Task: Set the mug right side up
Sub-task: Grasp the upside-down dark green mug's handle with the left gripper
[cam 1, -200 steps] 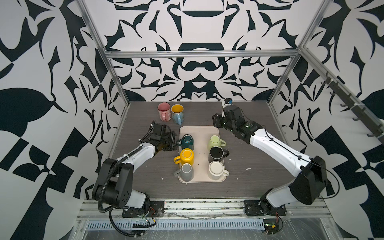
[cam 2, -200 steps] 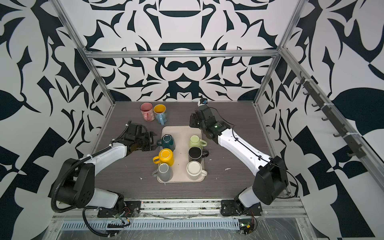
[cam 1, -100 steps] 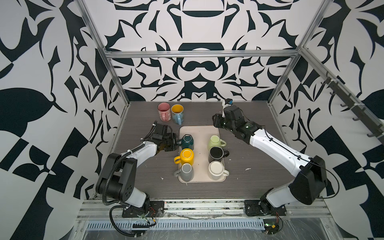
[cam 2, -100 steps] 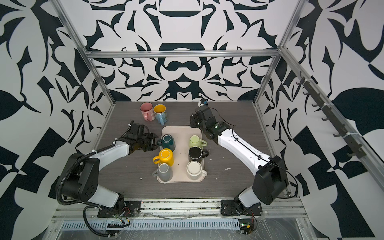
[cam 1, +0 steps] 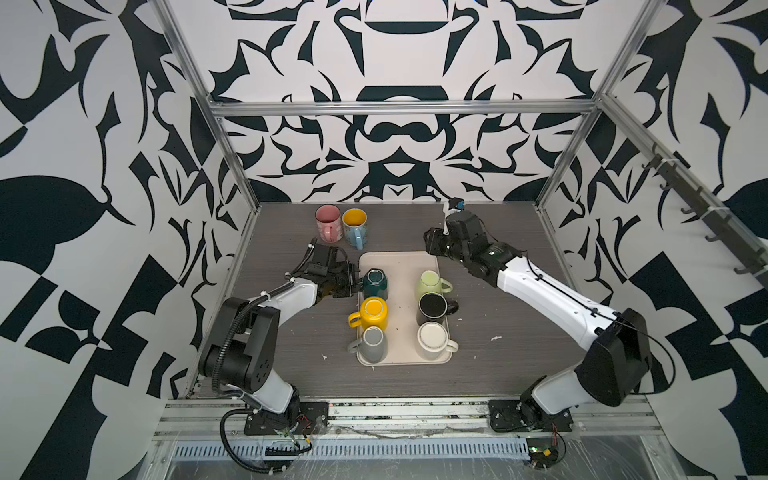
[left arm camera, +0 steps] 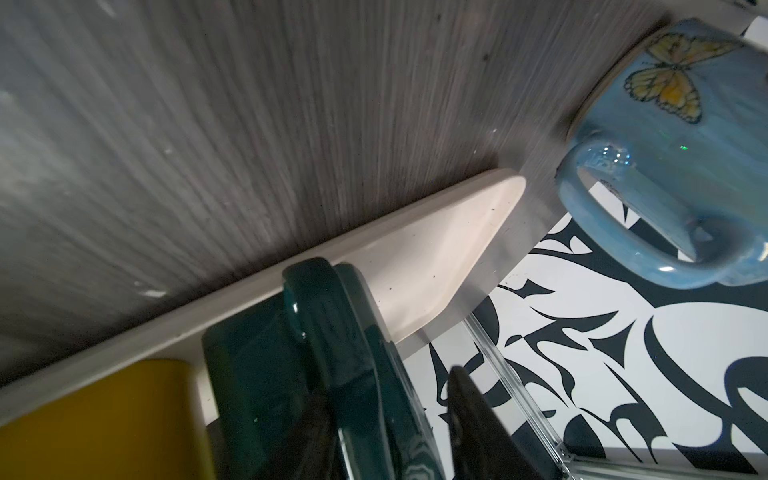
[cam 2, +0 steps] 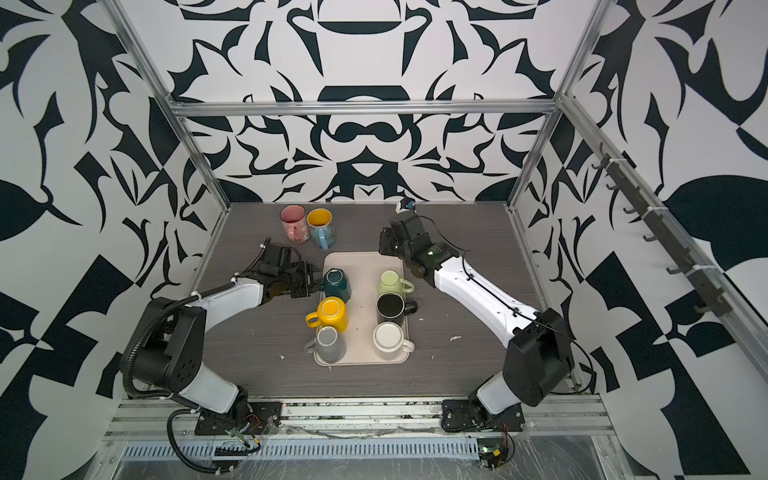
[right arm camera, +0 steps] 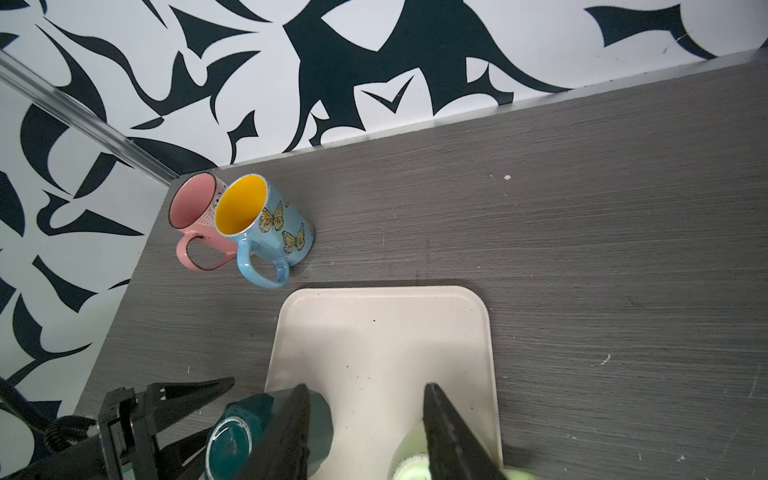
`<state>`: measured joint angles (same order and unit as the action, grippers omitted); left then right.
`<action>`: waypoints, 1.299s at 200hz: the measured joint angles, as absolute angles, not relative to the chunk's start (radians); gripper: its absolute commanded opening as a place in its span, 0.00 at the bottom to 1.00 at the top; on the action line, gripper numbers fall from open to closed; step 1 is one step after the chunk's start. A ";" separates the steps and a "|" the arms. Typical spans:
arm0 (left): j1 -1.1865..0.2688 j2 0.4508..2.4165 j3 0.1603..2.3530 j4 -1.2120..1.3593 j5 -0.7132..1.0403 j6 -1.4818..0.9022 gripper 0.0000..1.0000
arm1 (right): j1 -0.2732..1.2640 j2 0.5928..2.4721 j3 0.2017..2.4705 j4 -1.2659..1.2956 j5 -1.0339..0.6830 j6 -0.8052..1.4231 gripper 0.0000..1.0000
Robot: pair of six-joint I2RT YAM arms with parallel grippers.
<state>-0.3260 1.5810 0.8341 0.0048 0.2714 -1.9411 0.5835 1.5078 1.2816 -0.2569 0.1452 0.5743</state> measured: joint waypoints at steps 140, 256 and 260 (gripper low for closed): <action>-0.342 1.660 0.853 0.075 0.308 -1.954 0.24 | 0.577 1.522 1.282 -0.257 0.142 0.581 0.47; -0.344 1.733 0.875 0.243 0.346 -1.986 0.00 | 0.566 1.547 1.282 -0.258 0.142 0.585 0.47; -0.344 1.734 0.875 0.249 0.345 -1.987 0.00 | 0.566 1.547 1.282 -0.258 0.142 0.585 0.47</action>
